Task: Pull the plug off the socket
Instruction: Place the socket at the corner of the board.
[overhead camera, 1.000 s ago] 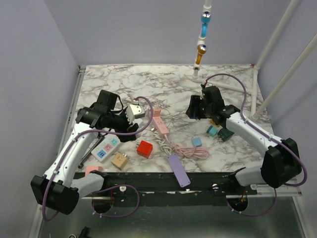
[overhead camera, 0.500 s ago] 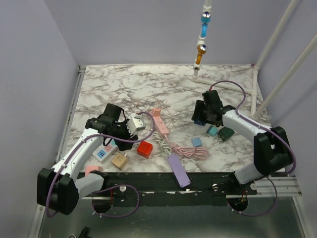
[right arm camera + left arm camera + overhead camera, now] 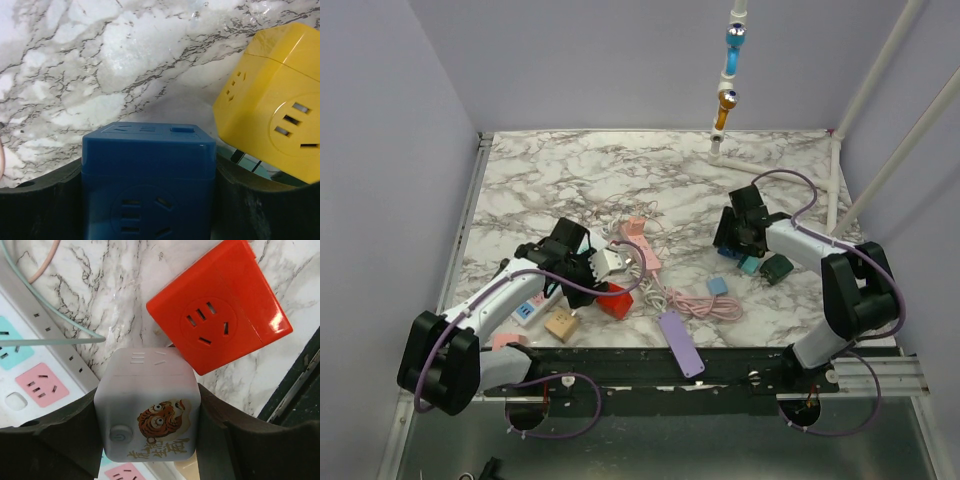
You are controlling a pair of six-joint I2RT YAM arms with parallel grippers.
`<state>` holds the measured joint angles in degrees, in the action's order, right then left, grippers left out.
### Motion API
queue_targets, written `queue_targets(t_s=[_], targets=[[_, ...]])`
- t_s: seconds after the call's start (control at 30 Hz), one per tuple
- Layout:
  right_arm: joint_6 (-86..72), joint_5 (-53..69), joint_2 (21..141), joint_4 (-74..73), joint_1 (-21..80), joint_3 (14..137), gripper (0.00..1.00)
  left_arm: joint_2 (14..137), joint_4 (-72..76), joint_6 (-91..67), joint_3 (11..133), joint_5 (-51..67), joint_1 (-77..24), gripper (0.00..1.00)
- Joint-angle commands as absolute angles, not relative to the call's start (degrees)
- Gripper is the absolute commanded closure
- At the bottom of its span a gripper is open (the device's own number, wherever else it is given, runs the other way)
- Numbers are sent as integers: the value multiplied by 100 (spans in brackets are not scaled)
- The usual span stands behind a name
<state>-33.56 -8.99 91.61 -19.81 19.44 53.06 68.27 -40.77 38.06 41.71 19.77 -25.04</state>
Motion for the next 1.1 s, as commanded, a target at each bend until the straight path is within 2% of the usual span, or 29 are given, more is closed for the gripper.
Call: queue_targets(t_s=[0.0,0.17,0.23,0.27,0.4,0.57,0.77,0.9,1.0,1.07], targets=[[-3431,-1173,9229,-1982,1907,5278,70,7039,-3804,3662,4120,1720,-2658,62],[-3315,-1226,9092,-2034,1905,5261,37,6888,-3767,3712,4026,1686,-2671,28],[-3280,-1239,9047,-2064,1907,5308,29,6815,-3858,3733,4072,1670,-2672,7],[-3279,-1239,9021,-2081,1907,5338,25,6765,-3903,3744,4116,1674,-2672,3],[-3261,-1222,8939,-2186,1907,5534,1,6540,-4191,3760,4372,1748,-2672,2],[-3154,-1156,8714,-2399,1907,5814,0,6307,-5000,3789,5079,2051,-2671,1],[-2962,-325,8398,-2210,2112,6298,0,6259,-5493,3485,6163,2519,-2621,1],[-3179,1131,8560,-1868,2451,6537,0,6426,-5478,3106,6702,2797,-2543,2],[-3575,2388,8839,-1213,2599,6309,0,6460,-5302,2898,6832,2803,-2514,2],[-3706,2796,9116,-974,2704,6180,0,6488,-5200,2828,6847,2637,-2497,1]])
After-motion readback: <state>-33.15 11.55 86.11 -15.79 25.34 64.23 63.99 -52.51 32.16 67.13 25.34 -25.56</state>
